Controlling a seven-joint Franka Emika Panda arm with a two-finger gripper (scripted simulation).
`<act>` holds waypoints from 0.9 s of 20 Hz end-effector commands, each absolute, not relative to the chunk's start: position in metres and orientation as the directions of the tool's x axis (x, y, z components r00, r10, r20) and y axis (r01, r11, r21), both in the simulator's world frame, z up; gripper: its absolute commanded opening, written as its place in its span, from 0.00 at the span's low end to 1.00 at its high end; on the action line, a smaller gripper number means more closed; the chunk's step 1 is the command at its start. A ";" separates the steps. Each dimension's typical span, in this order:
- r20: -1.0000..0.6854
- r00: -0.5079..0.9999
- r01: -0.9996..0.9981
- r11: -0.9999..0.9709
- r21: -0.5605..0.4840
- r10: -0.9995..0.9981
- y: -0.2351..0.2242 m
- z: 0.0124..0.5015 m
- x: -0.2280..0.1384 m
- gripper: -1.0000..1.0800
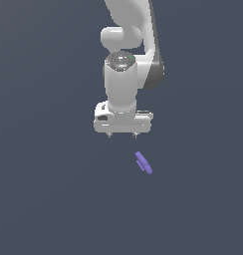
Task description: Pick up the object and move it to a goal position.
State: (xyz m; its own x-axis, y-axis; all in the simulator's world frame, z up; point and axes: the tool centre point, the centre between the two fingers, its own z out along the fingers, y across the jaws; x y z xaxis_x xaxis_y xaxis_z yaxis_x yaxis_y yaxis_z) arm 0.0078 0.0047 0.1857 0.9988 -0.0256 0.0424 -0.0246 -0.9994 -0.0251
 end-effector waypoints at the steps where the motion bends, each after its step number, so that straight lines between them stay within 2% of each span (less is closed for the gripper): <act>1: 0.042 0.999 -0.025 -0.999 -0.025 -0.026 0.005 0.186 0.008 0.96; 10: 0.025 0.999 -0.026 -1.000 -0.013 -0.026 -0.017 0.173 0.002 0.96; 18: 0.024 1.000 -0.001 -1.000 -0.010 -0.001 -0.012 0.170 0.005 0.96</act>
